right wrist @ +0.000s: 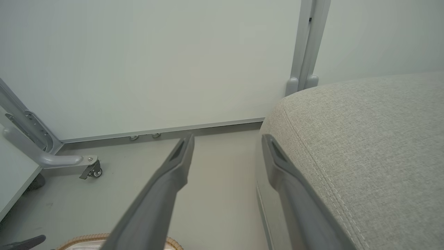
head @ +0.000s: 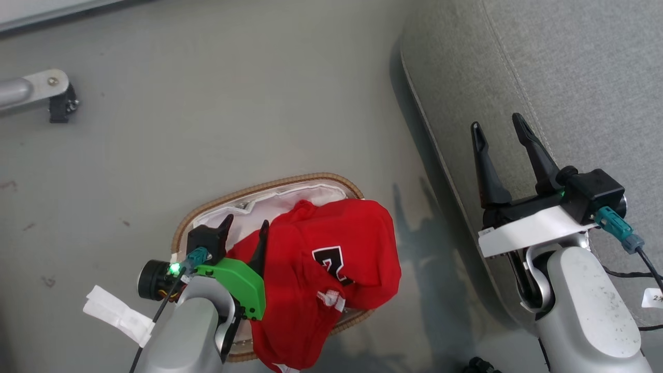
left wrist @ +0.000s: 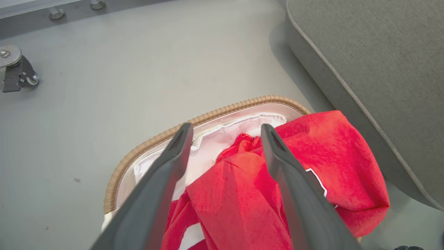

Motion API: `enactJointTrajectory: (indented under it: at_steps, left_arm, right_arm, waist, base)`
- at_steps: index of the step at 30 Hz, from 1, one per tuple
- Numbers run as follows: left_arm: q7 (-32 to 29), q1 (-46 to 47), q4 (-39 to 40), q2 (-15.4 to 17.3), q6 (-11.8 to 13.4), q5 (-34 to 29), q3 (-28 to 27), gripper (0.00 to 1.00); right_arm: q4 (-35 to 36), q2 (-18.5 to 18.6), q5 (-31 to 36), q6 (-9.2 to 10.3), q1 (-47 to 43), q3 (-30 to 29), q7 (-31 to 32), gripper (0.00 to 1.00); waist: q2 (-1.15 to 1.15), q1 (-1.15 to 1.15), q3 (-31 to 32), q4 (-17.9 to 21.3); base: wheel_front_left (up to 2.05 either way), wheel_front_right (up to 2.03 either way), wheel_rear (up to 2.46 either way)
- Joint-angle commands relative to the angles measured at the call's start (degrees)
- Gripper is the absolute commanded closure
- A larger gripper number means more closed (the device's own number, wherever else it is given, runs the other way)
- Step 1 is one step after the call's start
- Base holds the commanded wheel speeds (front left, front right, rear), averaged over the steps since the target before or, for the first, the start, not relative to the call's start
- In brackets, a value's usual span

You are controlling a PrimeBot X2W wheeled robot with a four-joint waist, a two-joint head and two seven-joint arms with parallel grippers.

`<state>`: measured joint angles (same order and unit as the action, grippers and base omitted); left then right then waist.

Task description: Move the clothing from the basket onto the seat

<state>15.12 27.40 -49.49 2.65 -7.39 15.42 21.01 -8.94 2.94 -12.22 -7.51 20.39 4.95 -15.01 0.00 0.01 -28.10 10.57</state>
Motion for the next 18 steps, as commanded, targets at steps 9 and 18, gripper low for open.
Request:
enactJointTrajectory:
  at_steps: [9, 18]
  left_arm:
    - [-2.2, 6.4, -13.2, 0.3, -0.2, 8.9, 5.1, 0.00]
    - [-6.7, 8.6, -18.4, 0.4, -0.2, 14.7, 9.8, 0.00]
  right_arm:
    - [-0.7, 0.0, -2.5, 0.04, 1.4, 0.5, -0.2, 0.00]
    - [-0.9, 0.1, -2.6, 0.04, 2.6, 0.5, -0.2, 0.00]
  waist:
    - [0.00, -0.01, -9.1, 5.7]
    - [0.00, -0.01, -11.7, 5.5]
  base:
    - [0.00, 0.00, 0.00]
    - [0.00, 0.00, 0.00]
